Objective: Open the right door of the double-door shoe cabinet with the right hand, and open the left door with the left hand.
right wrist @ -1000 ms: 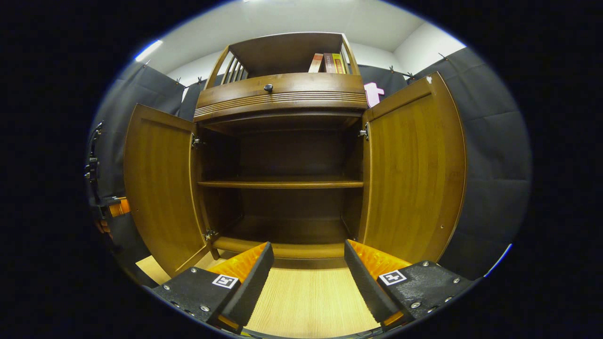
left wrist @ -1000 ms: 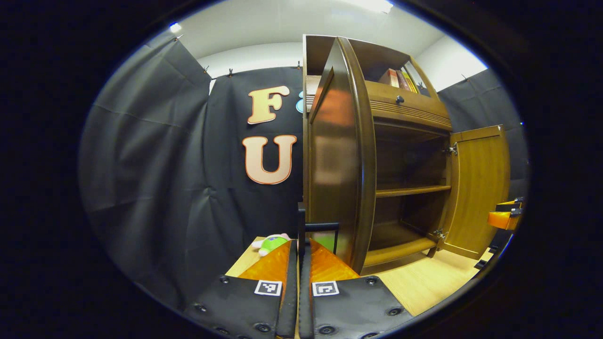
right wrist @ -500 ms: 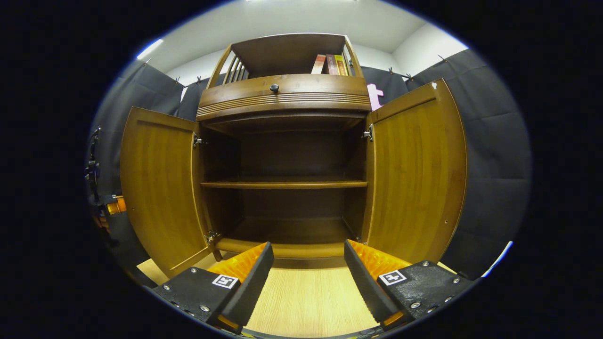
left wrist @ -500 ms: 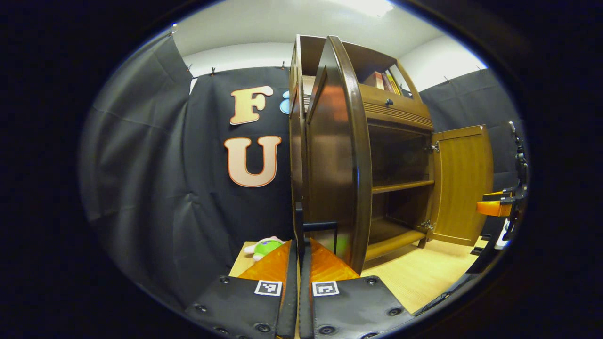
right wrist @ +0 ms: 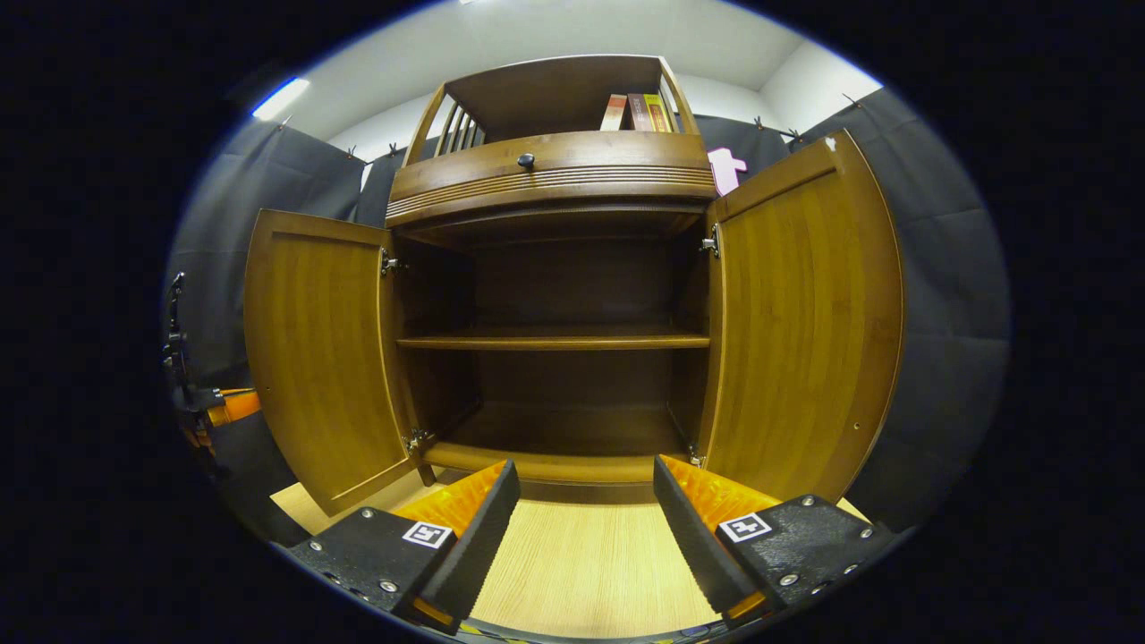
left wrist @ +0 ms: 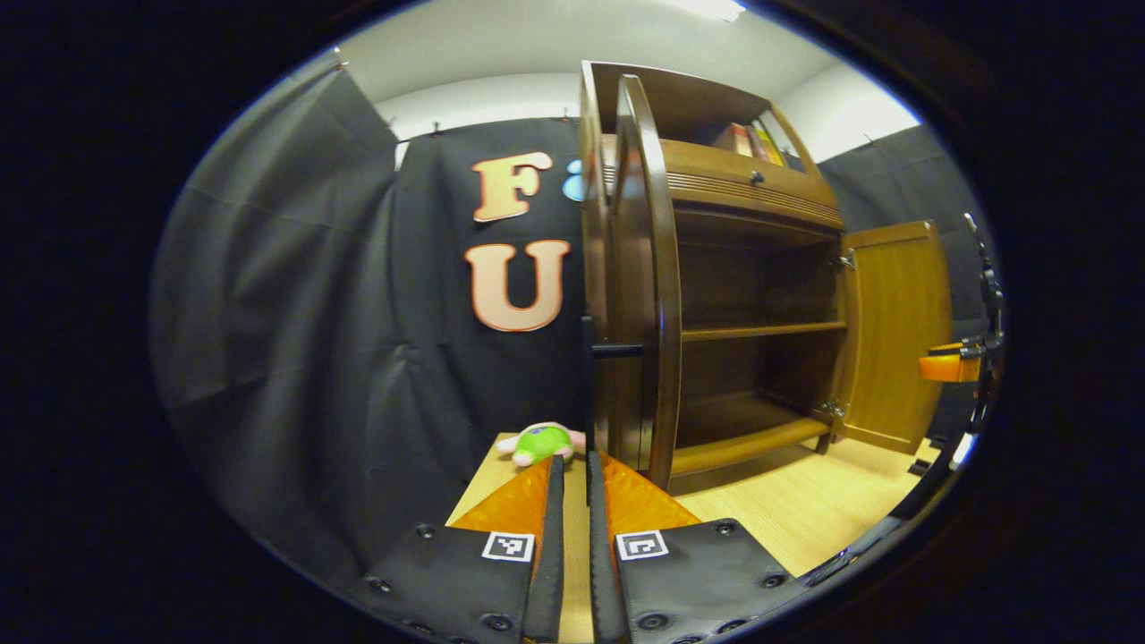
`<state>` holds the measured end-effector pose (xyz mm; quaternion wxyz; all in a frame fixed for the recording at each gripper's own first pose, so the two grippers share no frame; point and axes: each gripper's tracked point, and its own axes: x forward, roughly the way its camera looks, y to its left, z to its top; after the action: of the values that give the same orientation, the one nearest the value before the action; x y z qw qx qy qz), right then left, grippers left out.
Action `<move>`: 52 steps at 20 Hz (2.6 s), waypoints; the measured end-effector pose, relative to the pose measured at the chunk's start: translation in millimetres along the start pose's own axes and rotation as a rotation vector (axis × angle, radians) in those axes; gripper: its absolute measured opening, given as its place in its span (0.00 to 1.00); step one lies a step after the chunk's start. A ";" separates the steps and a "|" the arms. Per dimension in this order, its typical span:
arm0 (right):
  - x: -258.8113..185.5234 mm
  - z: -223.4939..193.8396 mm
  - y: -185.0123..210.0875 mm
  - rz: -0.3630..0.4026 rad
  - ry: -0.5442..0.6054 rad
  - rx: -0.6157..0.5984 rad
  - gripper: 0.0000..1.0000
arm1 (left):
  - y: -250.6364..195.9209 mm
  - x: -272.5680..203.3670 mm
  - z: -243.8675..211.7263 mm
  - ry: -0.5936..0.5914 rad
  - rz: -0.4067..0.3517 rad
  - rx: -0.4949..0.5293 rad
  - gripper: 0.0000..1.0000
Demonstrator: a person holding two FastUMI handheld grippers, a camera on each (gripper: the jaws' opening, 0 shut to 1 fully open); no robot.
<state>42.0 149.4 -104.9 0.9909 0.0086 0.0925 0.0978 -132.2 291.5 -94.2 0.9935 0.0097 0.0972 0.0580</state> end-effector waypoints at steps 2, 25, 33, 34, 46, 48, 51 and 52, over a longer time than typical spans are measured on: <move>-0.6 0.5 -11.2 0.027 0.004 0.000 0.93 | -11.0 -19.4 21.5 -0.055 0.066 -0.017 0.21; -55.8 8.1 -76.3 0.208 -0.025 0.014 0.93 | -290.8 -1.5 59.1 -0.109 0.103 -0.059 0.70; -42.5 10.5 -100.2 0.112 -0.043 0.034 0.93 | -285.8 16.9 76.5 -0.164 0.118 -0.039 0.95; -41.7 11.4 -101.6 0.101 -0.050 0.032 0.93 | -286.2 18.1 79.8 -0.176 0.120 -0.037 0.95; -45.4 2.5 -98.0 0.162 -0.025 0.018 0.93 | -286.6 5.4 78.4 -0.182 0.163 -0.029 0.95; -47.6 5.5 -96.6 0.168 -0.034 0.019 0.93 | -285.6 0.9 78.6 -0.186 0.165 -0.031 0.95; -47.8 2.7 -94.7 0.173 -0.029 0.020 0.93 | -281.0 -1.2 79.8 -0.182 0.170 -0.028 0.95; -48.5 2.8 -94.2 0.175 -0.031 0.017 0.87 | -278.5 -3.2 81.3 -0.187 0.173 -0.025 0.95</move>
<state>13.9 47.6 -96.6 0.9797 0.0266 0.0770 0.1829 -88.0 13.9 -22.3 0.9896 0.0111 0.0023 0.1434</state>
